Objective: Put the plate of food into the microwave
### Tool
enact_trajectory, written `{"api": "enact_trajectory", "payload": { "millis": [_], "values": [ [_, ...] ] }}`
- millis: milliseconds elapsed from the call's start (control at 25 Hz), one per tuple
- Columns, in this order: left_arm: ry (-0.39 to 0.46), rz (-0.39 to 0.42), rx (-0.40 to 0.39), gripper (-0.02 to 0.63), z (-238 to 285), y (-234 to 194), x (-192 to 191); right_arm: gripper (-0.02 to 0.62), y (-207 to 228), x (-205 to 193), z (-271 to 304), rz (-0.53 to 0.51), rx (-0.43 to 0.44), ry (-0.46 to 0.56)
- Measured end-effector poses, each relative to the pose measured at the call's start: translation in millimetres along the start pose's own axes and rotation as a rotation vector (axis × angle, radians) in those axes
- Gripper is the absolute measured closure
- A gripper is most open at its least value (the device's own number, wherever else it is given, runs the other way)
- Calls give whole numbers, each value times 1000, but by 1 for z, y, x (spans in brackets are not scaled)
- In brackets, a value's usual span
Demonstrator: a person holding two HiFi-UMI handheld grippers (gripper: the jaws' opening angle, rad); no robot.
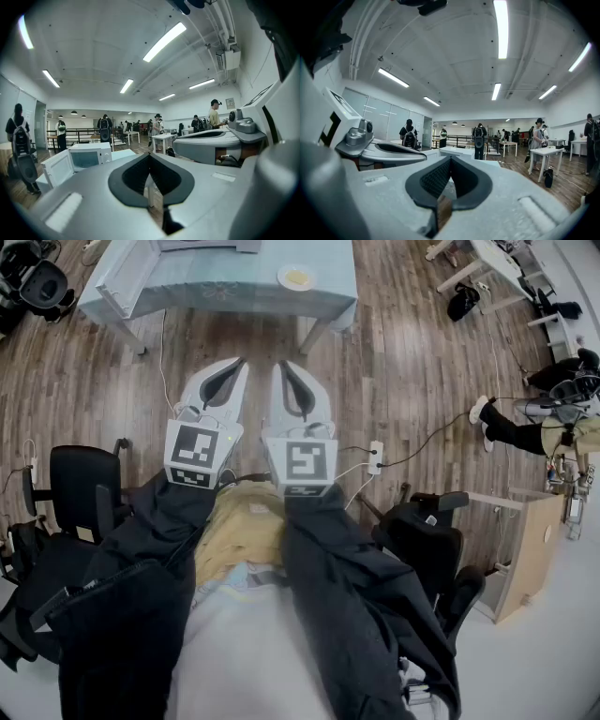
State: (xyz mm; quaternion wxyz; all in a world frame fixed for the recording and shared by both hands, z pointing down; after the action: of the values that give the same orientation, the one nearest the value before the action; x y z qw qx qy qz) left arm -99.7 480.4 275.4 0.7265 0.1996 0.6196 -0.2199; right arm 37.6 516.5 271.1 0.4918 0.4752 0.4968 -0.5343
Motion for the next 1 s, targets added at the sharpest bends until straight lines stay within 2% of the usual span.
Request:
{"api": "enact_trajectory", "payload": {
  "millis": [1000],
  "values": [
    [-18,-23,0,611,12,18,-6,603,15,-10,-11,26,25,-10]
  ]
}}
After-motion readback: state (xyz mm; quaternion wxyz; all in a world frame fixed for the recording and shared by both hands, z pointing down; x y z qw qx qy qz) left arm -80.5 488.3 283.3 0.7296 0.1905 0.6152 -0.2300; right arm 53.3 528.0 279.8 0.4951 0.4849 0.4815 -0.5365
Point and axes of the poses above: the fingertips, and each gripper's own axes: z forward along the fingers, y to its right, x out of its top, the point moved 10 cm from there along -z, backward along the fingers, and after that the axes turned 14 degrees about -x, right-handed, at the moved point
